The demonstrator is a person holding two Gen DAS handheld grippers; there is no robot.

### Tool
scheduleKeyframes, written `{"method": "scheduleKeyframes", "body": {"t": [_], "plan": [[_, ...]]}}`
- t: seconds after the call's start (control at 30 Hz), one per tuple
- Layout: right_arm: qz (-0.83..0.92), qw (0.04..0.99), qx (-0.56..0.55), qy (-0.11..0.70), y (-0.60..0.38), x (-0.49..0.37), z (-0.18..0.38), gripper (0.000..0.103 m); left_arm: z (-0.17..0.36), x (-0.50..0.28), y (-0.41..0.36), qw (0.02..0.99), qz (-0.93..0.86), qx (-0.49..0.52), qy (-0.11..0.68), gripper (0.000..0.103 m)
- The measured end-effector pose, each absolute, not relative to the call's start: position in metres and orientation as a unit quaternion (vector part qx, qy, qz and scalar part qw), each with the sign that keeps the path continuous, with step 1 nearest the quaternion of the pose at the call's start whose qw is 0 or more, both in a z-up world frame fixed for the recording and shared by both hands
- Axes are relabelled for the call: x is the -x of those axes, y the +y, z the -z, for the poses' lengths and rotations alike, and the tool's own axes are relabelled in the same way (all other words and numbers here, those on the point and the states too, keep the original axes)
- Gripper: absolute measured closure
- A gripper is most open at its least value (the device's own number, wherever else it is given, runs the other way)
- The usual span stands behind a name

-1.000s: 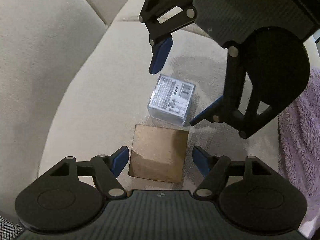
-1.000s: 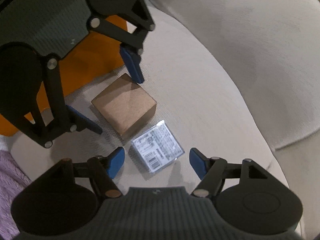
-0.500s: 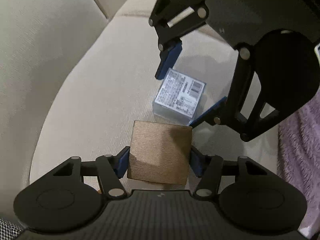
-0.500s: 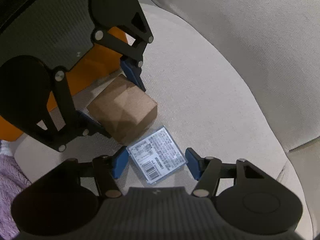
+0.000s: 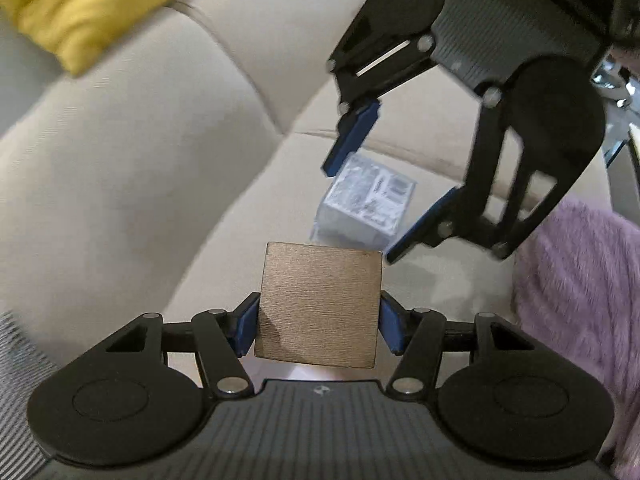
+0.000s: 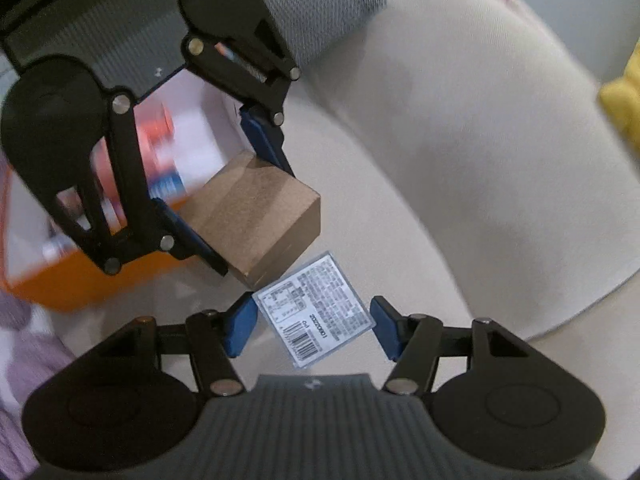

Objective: Organize rigid objects
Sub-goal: 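Carry the cube and clear box into the orange box with both grippers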

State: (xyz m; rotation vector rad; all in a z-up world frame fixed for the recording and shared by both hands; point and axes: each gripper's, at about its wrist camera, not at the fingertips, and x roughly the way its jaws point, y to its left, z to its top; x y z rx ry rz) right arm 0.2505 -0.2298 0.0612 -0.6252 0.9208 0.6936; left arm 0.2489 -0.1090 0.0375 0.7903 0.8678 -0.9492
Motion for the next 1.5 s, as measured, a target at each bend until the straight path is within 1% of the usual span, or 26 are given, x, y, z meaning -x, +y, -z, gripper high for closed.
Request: {"method": "scheduleKeyframes", "body": {"t": [0.13,0.23,0.4,0.5,0.6,0.7,1.03,1.07,1.13,1.17,1.27,1.5], "plan": [[-0.356,0.798,0.271,0.405,-0.191,-0.242,-0.090,0.040,-0.043,-0.245,-0.067,0.736,0.391,-0.378,0.403,0.034],[-0.378,0.788,0.284,0.395,-0.153,-0.239,-0.087,0.040,-0.029,-0.244,-0.042,0.733,0.368,-0.392,0.417,0.034],[-0.382,0.765,0.308,0.417,-0.103,-0.253,-0.053,0.040,0.013,-0.252,-0.019,0.721,0.351,-0.406,0.438,0.034],[-0.379,0.750,0.324,0.434,-0.082,-0.269,-0.019,0.040,0.043,-0.263,-0.012,0.712,0.348,-0.411,0.451,0.034],[-0.370,0.737,0.339,0.452,-0.071,-0.277,0.009,0.040,0.067,-0.267,-0.011,0.705,0.349,-0.423,0.450,0.034],[-0.367,0.729,0.357,0.454,-0.059,-0.281,0.030,0.040,0.086,-0.268,-0.011,0.696,0.352,-0.446,0.438,0.034],[-0.367,0.721,0.367,0.460,-0.050,-0.281,0.067,0.040,0.113,-0.268,-0.010,0.700,0.357,-0.439,0.436,0.033],[-0.363,0.721,0.366,0.463,-0.051,-0.281,0.071,0.040,0.113,-0.265,-0.009,0.703,0.354,-0.437,0.435,0.030],[-0.356,0.721,0.368,0.467,-0.053,-0.285,0.076,0.040,0.116,-0.265,-0.009,0.706,0.350,-0.436,0.434,0.028],[-0.355,0.720,0.368,0.469,-0.053,-0.285,0.079,0.040,0.116,-0.267,-0.003,0.708,0.347,-0.436,0.433,0.024],[-0.341,0.722,0.371,0.474,-0.055,-0.284,0.085,0.038,0.110,-0.266,0.003,0.716,0.342,-0.428,0.433,0.020],[-0.333,0.732,0.370,0.465,-0.055,-0.275,0.074,0.022,0.083,-0.264,0.014,0.746,0.329,-0.398,0.420,0.019]]}}
